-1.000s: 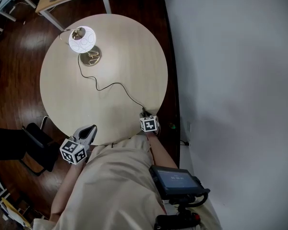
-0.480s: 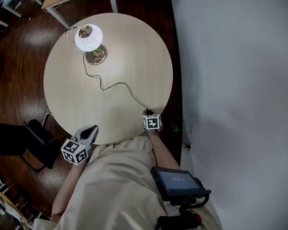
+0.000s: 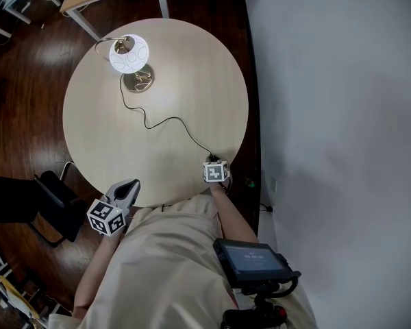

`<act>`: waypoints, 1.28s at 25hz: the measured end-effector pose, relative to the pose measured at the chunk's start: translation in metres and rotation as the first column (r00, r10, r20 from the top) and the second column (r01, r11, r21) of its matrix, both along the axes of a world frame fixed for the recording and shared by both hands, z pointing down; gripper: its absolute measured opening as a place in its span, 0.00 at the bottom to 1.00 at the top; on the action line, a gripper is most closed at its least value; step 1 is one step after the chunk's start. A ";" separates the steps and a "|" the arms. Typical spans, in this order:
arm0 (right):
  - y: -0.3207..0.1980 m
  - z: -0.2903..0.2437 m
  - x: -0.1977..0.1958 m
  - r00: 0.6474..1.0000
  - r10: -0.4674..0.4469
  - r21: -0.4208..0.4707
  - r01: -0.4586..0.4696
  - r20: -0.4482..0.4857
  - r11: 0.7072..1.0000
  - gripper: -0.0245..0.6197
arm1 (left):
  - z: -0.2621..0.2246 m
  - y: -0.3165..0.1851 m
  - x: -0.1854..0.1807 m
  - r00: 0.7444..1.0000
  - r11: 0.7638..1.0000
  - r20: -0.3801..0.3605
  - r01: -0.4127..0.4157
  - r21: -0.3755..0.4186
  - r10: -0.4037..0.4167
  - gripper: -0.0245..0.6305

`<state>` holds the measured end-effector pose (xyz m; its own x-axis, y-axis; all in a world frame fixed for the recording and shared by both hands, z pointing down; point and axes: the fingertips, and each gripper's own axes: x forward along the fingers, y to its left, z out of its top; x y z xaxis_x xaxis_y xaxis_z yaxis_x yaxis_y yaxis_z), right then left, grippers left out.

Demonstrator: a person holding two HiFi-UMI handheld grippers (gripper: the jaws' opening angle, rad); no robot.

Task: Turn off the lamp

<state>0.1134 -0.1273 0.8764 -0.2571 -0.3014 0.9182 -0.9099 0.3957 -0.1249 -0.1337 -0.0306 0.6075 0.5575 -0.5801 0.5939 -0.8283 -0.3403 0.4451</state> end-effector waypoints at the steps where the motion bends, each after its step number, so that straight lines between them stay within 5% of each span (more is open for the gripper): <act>1: 0.000 0.000 -0.001 1.000 -0.006 0.002 0.006 -0.011 1.000 0.19 | 0.000 0.000 -0.001 1.000 1.000 -0.001 -0.001 0.000 0.001 0.04; 32: -0.002 0.011 -0.009 0.983 -0.093 -0.012 0.092 -0.159 0.996 0.18 | 0.000 -0.004 -0.010 1.000 1.000 -0.013 -0.013 0.010 0.013 0.04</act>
